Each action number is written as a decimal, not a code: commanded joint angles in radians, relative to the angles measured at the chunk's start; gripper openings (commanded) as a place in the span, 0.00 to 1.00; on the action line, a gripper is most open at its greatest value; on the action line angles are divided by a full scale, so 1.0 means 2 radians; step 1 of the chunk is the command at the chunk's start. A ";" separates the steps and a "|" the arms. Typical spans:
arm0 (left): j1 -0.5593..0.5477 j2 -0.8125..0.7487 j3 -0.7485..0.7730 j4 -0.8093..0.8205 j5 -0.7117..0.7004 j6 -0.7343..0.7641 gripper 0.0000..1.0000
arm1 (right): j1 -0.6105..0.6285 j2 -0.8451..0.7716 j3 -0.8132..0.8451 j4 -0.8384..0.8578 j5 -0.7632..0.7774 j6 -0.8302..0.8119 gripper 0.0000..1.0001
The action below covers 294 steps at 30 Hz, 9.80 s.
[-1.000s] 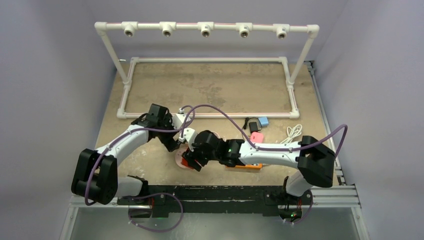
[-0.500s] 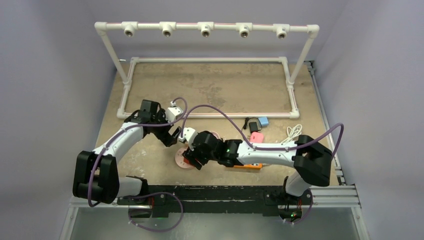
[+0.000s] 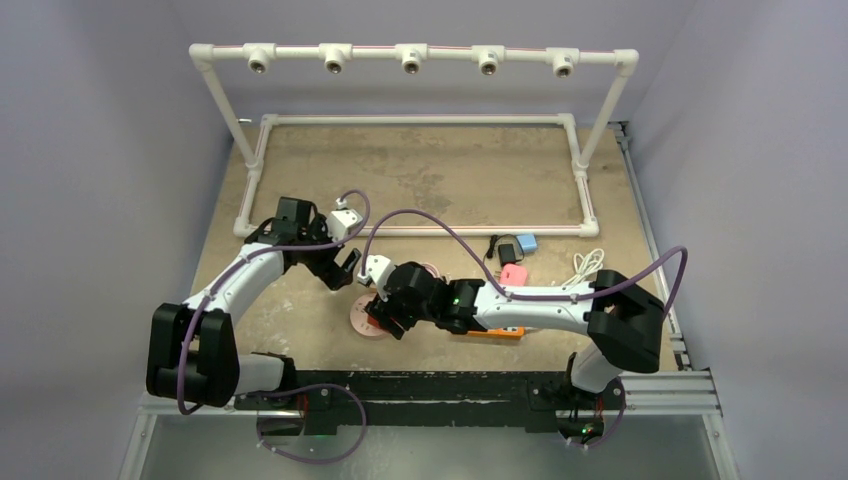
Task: Insert the plug
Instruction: Insert the plug into the socket, then pick up the plug from the center of the board.
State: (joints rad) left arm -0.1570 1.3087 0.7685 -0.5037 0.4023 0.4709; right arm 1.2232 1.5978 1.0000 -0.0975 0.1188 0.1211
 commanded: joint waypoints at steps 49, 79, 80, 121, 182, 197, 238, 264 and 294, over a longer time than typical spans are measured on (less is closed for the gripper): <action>0.019 -0.017 0.075 -0.055 0.074 0.008 0.99 | 0.006 0.044 -0.069 0.016 0.044 -0.029 0.00; 0.019 -0.018 0.128 -0.178 0.160 0.100 0.99 | 0.006 0.108 -0.081 0.151 0.034 0.048 0.00; 0.019 -0.018 0.130 -0.194 0.160 0.113 0.99 | 0.006 0.110 -0.084 0.152 0.034 0.050 0.00; -0.017 -0.048 -0.009 -0.101 0.104 0.192 0.92 | 0.015 0.150 -0.098 0.144 0.034 0.026 0.04; -0.009 -0.019 0.054 -0.155 0.114 0.198 0.47 | -0.128 0.067 0.005 0.210 -0.194 0.124 0.38; -0.009 -0.024 0.084 -0.180 0.166 0.183 0.61 | -0.127 0.075 0.001 0.171 -0.153 0.084 0.32; -0.002 0.006 0.123 -0.220 0.104 0.201 0.60 | -0.142 0.020 0.078 0.067 -0.062 0.070 0.83; 0.003 0.003 0.191 -0.192 0.083 0.126 0.65 | -0.142 0.143 0.087 0.162 -0.041 0.034 0.90; 0.003 -0.011 0.178 -0.189 0.078 0.121 0.64 | -0.117 0.114 0.045 0.197 0.026 0.051 0.89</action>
State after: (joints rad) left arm -0.1574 1.3197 1.1149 -0.8959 0.5629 0.7174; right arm 0.9520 1.8420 1.0794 0.2604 0.1501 0.1886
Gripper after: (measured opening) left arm 0.638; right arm 0.874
